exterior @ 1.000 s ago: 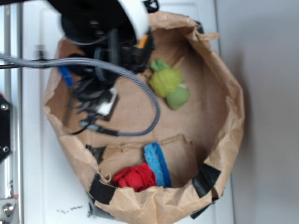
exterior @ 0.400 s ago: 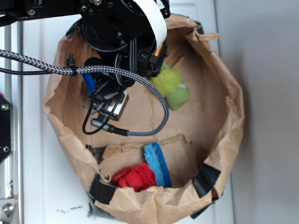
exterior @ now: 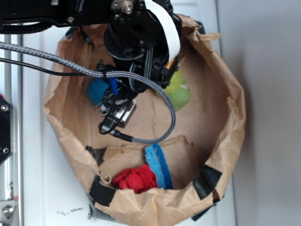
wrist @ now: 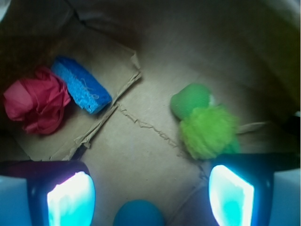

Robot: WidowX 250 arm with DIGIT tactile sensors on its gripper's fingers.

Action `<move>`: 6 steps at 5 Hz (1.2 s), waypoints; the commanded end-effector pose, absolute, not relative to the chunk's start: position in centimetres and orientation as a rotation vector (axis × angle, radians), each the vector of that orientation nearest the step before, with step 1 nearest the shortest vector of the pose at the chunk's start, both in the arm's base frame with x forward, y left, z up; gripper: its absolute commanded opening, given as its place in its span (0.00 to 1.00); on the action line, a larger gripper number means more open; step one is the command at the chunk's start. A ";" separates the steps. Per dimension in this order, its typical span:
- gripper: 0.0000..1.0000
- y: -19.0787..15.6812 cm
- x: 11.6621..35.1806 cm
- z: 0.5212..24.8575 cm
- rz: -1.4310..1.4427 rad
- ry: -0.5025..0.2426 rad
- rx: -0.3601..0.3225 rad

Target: Grab the green animal.

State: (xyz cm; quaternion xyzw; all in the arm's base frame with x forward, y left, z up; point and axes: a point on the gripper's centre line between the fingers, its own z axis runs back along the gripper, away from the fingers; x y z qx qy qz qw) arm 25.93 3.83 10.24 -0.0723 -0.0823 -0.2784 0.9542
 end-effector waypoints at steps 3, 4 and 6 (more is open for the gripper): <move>1.00 7.3 32.9 8.6 -0.565 -0.226 -0.091; 1.00 8.3 32.8 8.8 -0.555 -0.238 -0.090; 0.00 8.9 28.4 7.8 -0.570 -0.258 -0.042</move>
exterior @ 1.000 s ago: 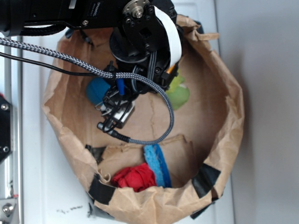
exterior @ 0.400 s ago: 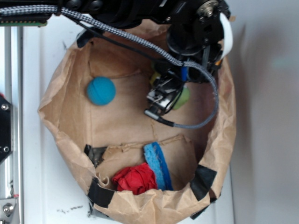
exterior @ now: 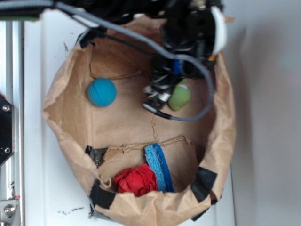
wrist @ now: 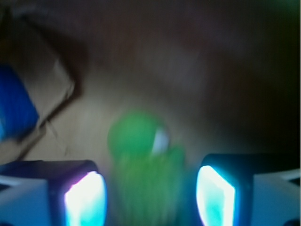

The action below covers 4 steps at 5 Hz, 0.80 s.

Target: Grab the green animal.

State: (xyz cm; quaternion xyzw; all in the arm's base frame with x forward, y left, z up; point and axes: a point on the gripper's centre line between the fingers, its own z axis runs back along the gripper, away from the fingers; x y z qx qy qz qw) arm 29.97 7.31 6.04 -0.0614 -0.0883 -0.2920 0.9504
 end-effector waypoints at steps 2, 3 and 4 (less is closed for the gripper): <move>0.00 9.5 26.0 8.4 -0.529 -0.287 -0.044; 0.75 9.4 24.8 9.1 -0.506 -0.275 -0.059; 1.00 8.8 23.6 9.8 -0.531 -0.268 -0.075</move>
